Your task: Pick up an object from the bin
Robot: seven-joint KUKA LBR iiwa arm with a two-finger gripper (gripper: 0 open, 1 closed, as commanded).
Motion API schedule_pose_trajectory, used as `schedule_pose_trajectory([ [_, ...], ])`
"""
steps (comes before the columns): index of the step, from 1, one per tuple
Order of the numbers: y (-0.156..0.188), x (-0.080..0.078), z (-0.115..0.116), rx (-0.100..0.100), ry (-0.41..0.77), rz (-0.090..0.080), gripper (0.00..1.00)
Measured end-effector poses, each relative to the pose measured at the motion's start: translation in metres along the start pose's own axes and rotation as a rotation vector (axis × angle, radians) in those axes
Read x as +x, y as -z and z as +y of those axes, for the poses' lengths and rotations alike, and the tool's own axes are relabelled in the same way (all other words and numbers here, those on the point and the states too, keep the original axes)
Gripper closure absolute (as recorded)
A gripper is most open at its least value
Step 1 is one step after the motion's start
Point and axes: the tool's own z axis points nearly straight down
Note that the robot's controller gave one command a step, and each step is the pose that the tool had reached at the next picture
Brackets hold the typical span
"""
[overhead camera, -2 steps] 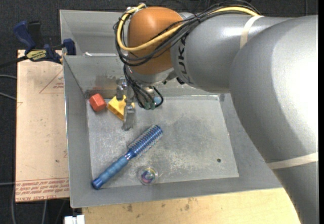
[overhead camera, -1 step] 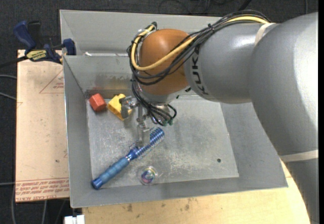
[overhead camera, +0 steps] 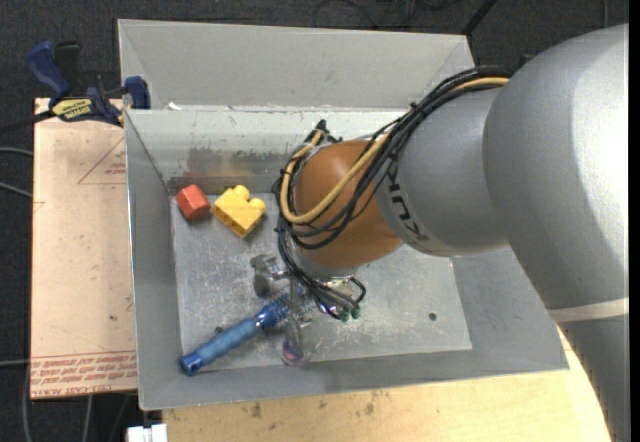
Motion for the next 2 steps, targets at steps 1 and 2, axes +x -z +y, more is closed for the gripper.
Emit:
schedule_pose_trajectory([
  [1, -0.001, -0.001, 0.0, -0.001, -0.002, 0.001, 1.0],
  [2, 0.134, 0.01, -0.007, 0.0, -0.025, -0.008, 1.0],
])
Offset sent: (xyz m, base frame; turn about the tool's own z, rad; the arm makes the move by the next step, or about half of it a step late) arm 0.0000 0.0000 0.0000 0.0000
